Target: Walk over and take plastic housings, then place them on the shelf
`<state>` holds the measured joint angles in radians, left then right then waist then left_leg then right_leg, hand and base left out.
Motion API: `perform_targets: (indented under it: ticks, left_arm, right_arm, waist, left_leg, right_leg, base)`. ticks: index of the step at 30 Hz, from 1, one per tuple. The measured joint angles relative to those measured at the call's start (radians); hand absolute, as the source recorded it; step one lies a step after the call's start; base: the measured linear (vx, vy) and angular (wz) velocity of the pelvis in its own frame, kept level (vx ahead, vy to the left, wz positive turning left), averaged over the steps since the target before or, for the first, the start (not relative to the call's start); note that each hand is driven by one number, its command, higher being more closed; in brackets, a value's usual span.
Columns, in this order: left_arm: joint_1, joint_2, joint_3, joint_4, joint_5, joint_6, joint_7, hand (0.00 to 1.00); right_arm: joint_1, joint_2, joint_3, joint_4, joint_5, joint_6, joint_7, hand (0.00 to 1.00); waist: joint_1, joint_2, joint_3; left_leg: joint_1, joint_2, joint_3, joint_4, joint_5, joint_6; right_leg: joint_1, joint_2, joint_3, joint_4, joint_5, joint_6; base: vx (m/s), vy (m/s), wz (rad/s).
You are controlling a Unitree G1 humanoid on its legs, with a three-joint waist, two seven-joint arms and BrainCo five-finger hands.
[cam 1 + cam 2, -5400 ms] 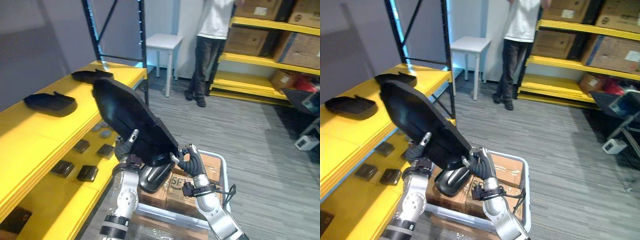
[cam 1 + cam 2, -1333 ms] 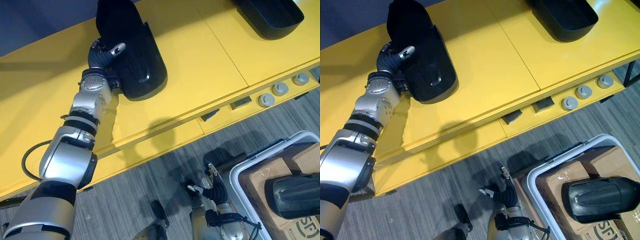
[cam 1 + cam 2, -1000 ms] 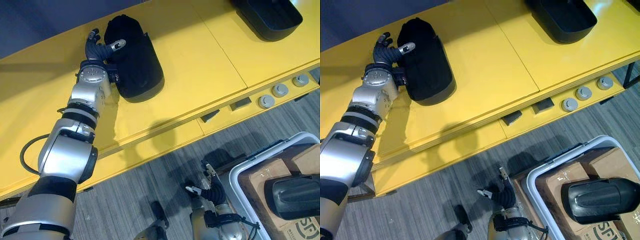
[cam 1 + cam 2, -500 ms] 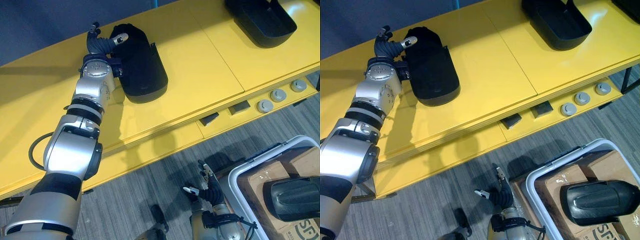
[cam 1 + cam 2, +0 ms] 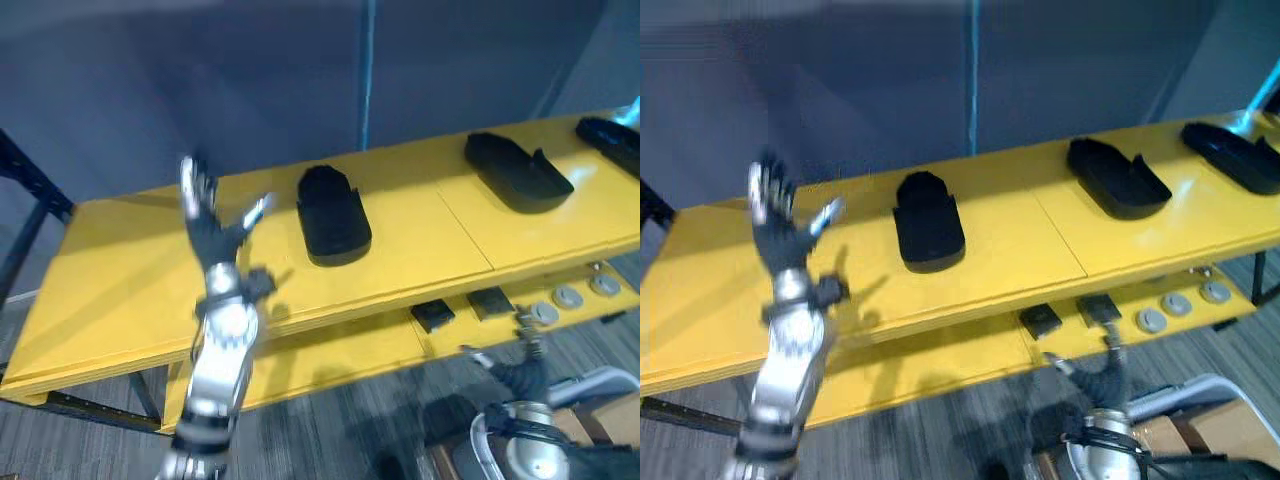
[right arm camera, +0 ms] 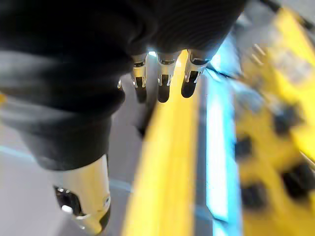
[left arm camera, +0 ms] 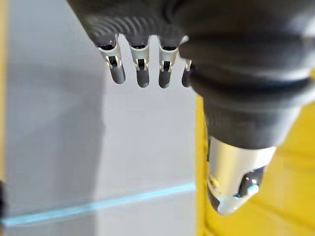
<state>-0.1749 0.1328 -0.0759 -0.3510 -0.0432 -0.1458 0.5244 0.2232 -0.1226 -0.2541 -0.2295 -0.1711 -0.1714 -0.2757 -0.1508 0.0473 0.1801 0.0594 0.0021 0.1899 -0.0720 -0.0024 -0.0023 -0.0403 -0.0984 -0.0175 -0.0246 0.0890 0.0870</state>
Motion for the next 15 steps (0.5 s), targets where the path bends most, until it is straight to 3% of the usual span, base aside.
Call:
perform_targets:
  ticks: [4,10,15]
  left_arm:
    - [0.257,-0.039,0.025,-0.086,0.01,-0.058,-0.07,0.0]
    - [0.427,-0.085,0.098,-0.075,0.008,-0.071,-0.159,0.0]
    - [0.472,-0.095,0.112,-0.048,0.01,-0.072,-0.209,0.0]
  right_arm:
    - [-0.004,0.002,-0.023,-0.029,0.005,-0.006,-0.017,0.0]
    - [0.019,0.066,-0.142,-0.034,0.067,-0.032,-0.007,0.0]
    - [0.065,0.142,-0.169,-0.019,0.134,-0.047,0.009,0.0]
  waist:
    - [0.027,-0.005,-0.041]
    - [0.03,-0.022,-0.07]
    - [0.032,-0.028,-0.077]
  left_leg:
    - [0.005,-0.001,-0.005,-0.005,0.001,-0.001]
    - [0.007,0.001,-0.026,-0.014,0.005,-0.005]
    - [0.001,0.002,-0.029,-0.014,0.005,-0.005]
  right_leg:
    - [0.008,-0.002,-0.007,-0.003,0.0,0.0]
    - [0.028,-0.004,-0.025,-0.024,0.0,0.0]
    - [0.029,-0.002,-0.027,-0.032,0.001,0.0]
  base:
    - [-0.01,0.004,0.04]
    - [-0.01,0.006,0.1]
    - [0.0,0.0,0.0]
